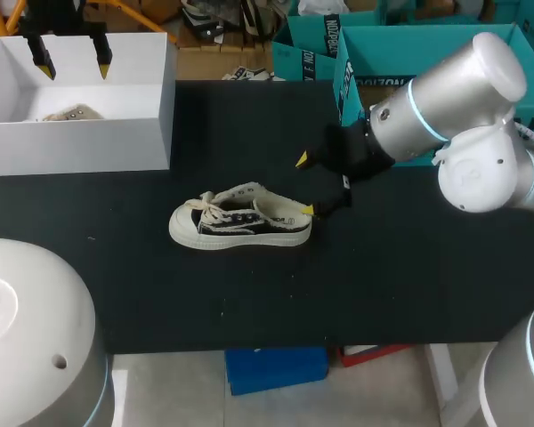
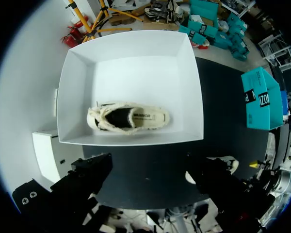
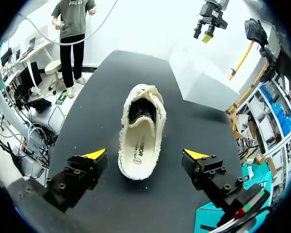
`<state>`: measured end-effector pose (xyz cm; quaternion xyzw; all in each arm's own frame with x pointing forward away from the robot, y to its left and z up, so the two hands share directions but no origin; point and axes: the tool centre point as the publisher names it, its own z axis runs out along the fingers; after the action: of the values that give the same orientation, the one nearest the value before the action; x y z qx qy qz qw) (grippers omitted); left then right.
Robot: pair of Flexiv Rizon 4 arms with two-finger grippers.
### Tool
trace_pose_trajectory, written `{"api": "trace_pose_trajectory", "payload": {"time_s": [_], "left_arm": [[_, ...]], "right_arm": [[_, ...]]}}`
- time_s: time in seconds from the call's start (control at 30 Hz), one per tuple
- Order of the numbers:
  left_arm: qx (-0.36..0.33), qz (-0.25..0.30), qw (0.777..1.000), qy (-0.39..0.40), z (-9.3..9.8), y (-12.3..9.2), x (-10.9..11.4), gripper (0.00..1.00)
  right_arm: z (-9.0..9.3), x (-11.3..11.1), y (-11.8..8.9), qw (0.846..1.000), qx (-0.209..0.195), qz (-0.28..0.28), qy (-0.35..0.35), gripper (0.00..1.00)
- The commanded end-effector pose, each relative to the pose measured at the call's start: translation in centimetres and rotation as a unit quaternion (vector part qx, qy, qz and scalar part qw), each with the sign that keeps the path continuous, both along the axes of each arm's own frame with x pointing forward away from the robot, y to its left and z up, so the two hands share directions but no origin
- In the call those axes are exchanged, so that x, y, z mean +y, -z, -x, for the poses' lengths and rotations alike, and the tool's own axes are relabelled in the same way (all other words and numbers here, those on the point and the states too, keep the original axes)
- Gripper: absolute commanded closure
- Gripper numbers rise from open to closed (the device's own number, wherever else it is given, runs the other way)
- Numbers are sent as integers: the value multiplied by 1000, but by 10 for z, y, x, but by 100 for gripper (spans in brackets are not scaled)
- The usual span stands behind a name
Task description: Take the shoe out of the shoebox, open the shoe tongue, remove and reinsert the insole, then place the shoe into the shoebox
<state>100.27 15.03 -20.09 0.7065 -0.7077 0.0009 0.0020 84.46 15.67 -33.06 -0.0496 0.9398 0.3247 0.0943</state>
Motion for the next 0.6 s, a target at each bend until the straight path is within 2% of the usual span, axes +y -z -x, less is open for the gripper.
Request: {"api": "trace_pose_trajectory", "payload": {"time_s": [0.03, 0.27, 0.6], "left_arm": [[1, -1, 1000, -1, 1, -1, 0, 0], [1, -1, 1000, -1, 1, -1, 0, 0], [1, -1, 1000, -1, 1, -1, 0, 0]], "right_arm": [[-1, -4, 17, 1000, 10, -19, -3, 0], [-4, -7, 40, 998, 26, -55, 12, 0], [-6, -4, 59, 995, 35, -91, 19, 0]]}}
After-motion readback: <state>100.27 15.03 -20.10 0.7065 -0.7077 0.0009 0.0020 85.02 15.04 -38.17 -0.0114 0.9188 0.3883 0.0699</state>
